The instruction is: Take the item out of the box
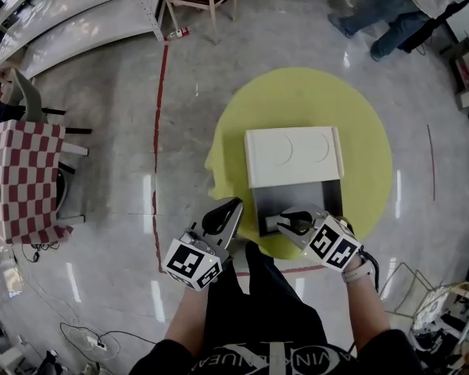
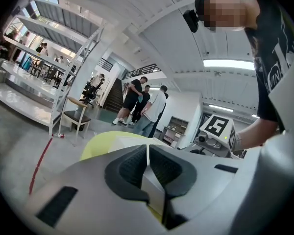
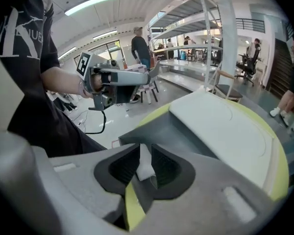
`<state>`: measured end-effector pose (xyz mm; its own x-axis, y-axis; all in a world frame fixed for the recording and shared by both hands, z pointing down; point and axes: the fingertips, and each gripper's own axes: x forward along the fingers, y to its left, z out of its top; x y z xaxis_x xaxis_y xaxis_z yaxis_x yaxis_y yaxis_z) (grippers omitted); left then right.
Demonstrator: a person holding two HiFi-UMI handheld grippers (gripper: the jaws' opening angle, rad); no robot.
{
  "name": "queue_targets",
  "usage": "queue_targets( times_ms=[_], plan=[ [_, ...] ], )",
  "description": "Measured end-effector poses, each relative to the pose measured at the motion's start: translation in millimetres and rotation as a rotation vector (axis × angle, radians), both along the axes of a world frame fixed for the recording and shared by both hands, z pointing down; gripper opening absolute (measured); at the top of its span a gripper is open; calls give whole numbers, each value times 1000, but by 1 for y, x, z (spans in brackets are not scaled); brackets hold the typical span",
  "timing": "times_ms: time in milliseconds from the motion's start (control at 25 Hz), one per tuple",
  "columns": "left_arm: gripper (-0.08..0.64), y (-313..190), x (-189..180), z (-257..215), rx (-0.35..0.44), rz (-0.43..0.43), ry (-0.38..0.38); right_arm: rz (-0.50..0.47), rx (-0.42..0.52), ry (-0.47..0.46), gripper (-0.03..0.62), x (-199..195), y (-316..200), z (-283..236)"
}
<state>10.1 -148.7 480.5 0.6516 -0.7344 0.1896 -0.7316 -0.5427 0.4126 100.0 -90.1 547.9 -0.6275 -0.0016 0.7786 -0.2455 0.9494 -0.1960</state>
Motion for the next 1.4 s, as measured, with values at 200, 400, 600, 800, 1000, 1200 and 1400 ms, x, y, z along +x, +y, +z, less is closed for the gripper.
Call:
queue_targets(
  times_ms=[200,400,600,800,1000,1200,1400],
  plan=[
    [21,3,-7,3,-2,-35,7,-80,-83,38,77,2,-2,6],
    [21,7,-12,8,-18,-61,6,-170,-169,65,100,1,2,12],
    [21,10,-14,10,-24,-76,13,-252,-212,117,111,1,0,16],
    [21,15,-13,16,-27,-83,18,-340,-243,160,129,1,3,23],
    [21,18,-17,18,-34,-92,8,-397,-287,197,135,1,7,31],
    [21,19,-18,22,-44,-102,14,-456,-336,248,150,3,9,36],
    [21,21,-17,29,-59,-108,22,-523,-324,317,155,6,10,45]
  ],
)
